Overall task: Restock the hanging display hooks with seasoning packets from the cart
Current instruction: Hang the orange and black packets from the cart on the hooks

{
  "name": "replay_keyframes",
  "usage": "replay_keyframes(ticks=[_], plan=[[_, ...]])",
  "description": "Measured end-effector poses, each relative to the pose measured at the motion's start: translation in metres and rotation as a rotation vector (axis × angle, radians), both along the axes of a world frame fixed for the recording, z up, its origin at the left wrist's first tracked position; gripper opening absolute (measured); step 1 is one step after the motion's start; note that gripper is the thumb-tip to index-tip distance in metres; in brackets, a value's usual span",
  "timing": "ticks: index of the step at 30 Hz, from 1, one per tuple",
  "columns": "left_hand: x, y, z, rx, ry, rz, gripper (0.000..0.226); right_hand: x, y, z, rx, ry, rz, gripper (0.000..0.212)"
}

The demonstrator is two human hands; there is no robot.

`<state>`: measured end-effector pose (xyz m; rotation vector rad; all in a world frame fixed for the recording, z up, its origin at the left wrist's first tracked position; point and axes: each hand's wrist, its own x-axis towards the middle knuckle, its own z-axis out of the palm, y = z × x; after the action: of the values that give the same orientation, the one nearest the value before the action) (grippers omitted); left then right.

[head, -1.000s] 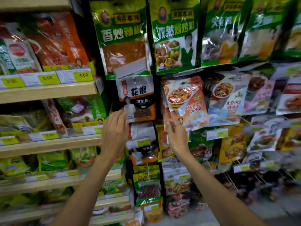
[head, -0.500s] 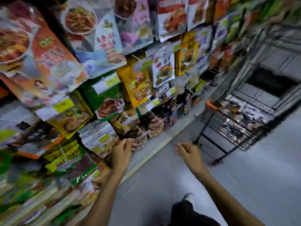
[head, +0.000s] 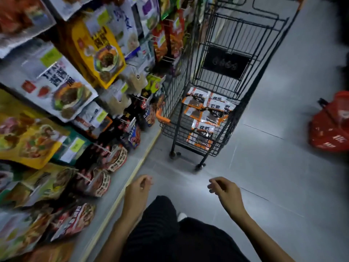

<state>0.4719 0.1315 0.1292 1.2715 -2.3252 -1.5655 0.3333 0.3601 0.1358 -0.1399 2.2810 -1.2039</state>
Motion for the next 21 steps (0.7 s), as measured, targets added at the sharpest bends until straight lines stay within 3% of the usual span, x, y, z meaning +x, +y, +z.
replay_keyframes(ticks=[14, 21], plan=[[-0.276, -0.066, -0.006, -0.076, 0.001, -0.378, 0.017, -0.182, -0.064, -0.029, 0.031, 0.008, -0.320, 0.011], [-0.410, -0.090, -0.062, -0.114, -0.072, -0.531, 0.019, -0.294, -0.111, -0.083, 0.054, -0.025, -0.409, 0.014]])
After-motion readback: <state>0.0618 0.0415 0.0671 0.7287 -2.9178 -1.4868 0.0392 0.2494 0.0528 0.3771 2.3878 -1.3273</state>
